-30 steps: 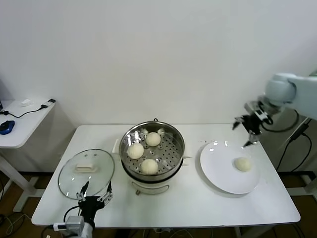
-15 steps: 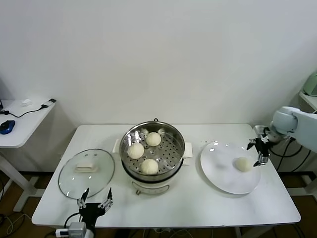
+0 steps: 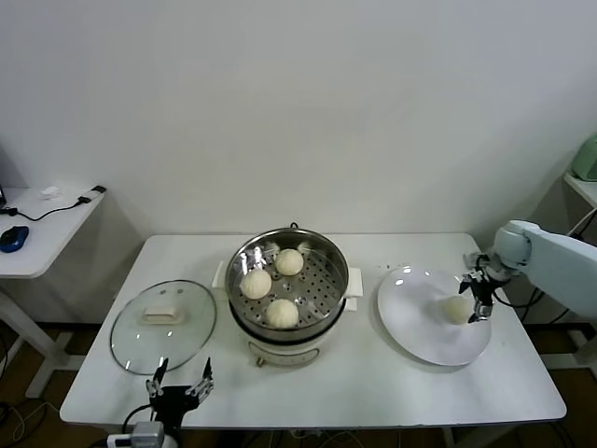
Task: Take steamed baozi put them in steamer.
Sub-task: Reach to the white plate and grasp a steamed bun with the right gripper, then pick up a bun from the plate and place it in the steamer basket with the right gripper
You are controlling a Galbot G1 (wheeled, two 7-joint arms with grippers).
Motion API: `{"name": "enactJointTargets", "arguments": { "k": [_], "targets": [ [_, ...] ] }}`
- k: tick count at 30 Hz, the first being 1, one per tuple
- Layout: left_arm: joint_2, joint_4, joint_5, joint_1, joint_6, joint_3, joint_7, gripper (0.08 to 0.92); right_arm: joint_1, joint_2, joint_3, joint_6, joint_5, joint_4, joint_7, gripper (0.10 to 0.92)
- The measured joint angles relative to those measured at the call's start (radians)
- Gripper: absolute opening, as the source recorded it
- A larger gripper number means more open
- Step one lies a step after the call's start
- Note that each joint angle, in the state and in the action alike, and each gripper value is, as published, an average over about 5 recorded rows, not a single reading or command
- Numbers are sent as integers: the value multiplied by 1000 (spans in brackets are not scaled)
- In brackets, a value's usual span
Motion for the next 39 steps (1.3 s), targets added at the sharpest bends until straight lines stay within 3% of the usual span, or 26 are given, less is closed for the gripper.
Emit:
{"name": "enactJointTargets", "arguments": {
  "k": [9,18,28,39],
  "targets": [
    [0,-2,3,0,1,1,-2,823,-26,14,31,-3,-10,-19,0,669],
    [-1,-22,6,7,6,5,-1,823,90,-23,-56,-34,50,83,-6,653],
    [13,-40,11,6,7,13,-2,823,524,11,-367,-110,331,362,-1,653],
    [25,-42,18,-17,9,28,-2,823,811,206,-488,-224,670,604,89,653]
  ]
}}
